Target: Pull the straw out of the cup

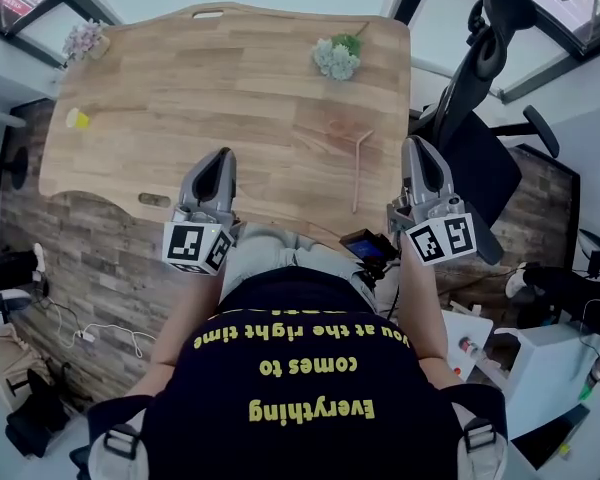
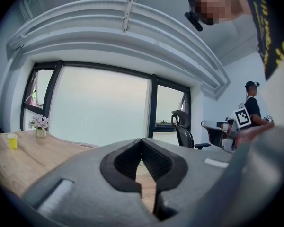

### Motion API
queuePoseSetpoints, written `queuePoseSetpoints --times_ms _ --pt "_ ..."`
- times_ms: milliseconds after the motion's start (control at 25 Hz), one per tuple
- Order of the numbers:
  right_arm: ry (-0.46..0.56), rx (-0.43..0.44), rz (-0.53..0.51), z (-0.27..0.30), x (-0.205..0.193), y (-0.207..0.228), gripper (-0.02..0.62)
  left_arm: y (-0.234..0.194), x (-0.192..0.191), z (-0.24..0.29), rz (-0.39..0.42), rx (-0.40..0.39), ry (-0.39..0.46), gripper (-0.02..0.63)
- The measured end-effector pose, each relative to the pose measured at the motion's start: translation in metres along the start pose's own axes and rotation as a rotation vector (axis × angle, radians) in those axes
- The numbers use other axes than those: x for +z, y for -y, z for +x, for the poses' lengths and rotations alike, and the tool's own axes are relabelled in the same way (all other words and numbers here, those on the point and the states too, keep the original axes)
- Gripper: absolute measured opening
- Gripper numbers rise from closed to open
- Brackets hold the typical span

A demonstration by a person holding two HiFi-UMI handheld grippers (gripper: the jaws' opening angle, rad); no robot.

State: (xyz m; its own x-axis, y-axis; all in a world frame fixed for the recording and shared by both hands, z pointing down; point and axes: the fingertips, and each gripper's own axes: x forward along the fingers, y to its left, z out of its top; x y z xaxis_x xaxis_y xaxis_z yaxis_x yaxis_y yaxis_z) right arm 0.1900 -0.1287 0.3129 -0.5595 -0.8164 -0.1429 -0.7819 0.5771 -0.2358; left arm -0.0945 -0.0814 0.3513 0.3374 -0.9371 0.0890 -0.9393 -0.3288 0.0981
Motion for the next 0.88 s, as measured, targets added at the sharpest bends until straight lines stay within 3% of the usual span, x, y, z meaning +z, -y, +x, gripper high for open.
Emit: queuePoseSetpoints --times_ms 880 --pt "-0.059 -0.02 0.02 0.003 -0.027 0.02 0.006 -0.002 -0.003 0.0 0.005 0.038 -0.016 0.0"
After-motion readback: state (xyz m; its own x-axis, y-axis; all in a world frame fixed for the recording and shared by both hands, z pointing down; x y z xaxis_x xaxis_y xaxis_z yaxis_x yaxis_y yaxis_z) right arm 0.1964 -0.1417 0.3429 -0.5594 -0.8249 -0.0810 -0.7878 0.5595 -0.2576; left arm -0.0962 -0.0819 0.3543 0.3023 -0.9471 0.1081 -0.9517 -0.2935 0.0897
